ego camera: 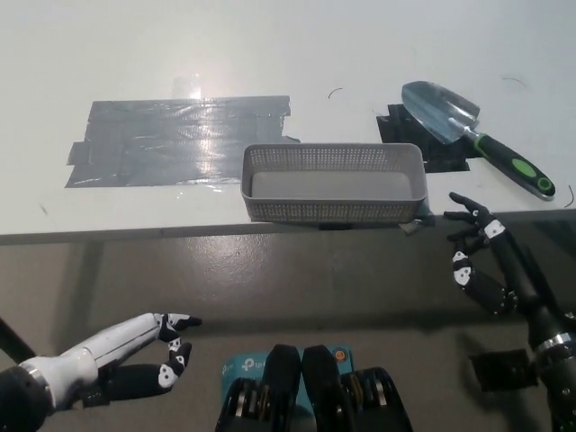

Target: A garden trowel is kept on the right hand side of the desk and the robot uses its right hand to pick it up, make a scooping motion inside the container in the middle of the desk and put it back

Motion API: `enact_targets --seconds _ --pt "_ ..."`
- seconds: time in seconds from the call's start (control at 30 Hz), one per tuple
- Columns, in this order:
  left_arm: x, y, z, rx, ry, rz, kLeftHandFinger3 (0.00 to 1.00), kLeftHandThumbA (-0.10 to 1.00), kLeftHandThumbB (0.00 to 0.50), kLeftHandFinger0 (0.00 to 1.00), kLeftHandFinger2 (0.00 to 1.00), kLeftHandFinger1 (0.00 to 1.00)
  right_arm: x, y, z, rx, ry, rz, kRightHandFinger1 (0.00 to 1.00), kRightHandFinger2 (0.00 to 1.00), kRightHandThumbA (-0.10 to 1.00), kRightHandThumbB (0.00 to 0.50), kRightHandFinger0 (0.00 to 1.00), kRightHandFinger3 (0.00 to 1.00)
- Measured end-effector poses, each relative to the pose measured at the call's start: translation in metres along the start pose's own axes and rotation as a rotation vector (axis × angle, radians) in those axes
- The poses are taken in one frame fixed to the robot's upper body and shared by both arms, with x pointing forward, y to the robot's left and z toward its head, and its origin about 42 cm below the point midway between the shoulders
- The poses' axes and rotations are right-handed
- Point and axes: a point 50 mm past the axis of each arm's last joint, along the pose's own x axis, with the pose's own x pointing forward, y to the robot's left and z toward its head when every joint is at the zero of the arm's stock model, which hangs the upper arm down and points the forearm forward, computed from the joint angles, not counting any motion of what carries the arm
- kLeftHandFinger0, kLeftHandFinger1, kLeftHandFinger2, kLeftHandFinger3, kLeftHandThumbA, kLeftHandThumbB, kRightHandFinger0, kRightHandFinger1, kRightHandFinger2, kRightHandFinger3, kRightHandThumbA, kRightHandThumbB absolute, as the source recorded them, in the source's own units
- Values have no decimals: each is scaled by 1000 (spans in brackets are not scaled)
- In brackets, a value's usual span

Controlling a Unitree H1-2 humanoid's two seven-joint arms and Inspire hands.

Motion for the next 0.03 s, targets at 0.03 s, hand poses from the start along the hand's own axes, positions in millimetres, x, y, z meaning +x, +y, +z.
enact_targets --seconds 0.03 --pt "0 0 0 -1 -1 0 1000 1000 327 1000 1000 1000 0 0 0 0 0 0 600 768 -100 160 464 1000"
